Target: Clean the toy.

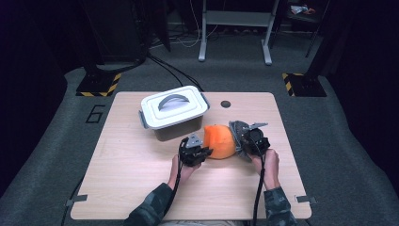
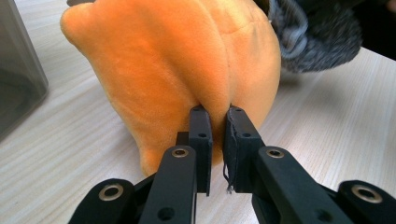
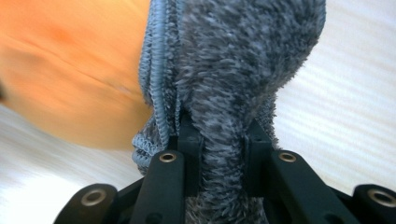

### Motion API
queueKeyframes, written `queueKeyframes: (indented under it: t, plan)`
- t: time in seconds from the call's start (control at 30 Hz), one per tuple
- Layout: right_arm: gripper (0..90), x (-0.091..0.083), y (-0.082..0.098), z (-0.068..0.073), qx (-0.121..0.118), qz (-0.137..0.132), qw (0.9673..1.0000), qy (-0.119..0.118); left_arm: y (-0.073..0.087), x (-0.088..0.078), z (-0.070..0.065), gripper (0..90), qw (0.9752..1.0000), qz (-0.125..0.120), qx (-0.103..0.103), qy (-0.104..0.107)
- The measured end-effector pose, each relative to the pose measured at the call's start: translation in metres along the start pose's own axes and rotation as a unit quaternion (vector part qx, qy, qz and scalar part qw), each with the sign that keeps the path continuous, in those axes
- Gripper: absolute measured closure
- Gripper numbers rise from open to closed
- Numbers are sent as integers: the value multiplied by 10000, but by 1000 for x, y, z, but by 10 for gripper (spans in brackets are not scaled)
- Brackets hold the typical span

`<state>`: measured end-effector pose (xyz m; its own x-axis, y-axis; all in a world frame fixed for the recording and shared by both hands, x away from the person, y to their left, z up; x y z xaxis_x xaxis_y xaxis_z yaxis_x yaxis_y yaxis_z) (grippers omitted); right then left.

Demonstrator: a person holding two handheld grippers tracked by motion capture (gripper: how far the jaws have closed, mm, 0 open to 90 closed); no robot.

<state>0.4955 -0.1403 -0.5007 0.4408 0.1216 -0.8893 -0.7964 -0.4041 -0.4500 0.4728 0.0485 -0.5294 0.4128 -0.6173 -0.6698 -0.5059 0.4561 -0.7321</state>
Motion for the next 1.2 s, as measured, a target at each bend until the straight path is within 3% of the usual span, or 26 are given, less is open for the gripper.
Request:
queueKeyframes:
  t: [0.23,0.33,0.5,0.67,0.93,1.07,1.2]
  plan:
    - [745,34,16,-9,218,491,9985,-109,0,0,0,820,10000,-2,9,-19]
    - [745,41,19,-10,260,510,9981,-218,0,0,0,820,10000,1,9,-3]
    - [744,25,16,-12,311,355,9988,-153,1,-1,1,820,10000,-1,14,8]
    - [743,-3,9,-9,205,-60,9998,-44,1,-1,1,820,10000,-18,-7,12]
    - [742,-39,-8,21,-169,-524,9984,-159,1,-1,1,819,10000,4,9,36]
    - [743,-37,-14,30,-352,-563,9975,-238,1,-1,0,814,9999,-57,-78,34]
    - [743,-25,-14,30,-216,-373,9988,-252,0,-2,0,758,9999,-134,-89,23]
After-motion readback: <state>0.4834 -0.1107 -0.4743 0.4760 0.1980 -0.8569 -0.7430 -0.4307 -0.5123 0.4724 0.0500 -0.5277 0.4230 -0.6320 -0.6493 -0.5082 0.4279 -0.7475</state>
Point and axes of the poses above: each handheld gripper's, and its own axes: x roughly forward along the jaws, y roughly out of its underside, z roughly to its left, the point moved 7 cm from there along x, roughly forward along the jaws, and after that the axes turned 12 degrees about z, right-handed, at the moved point
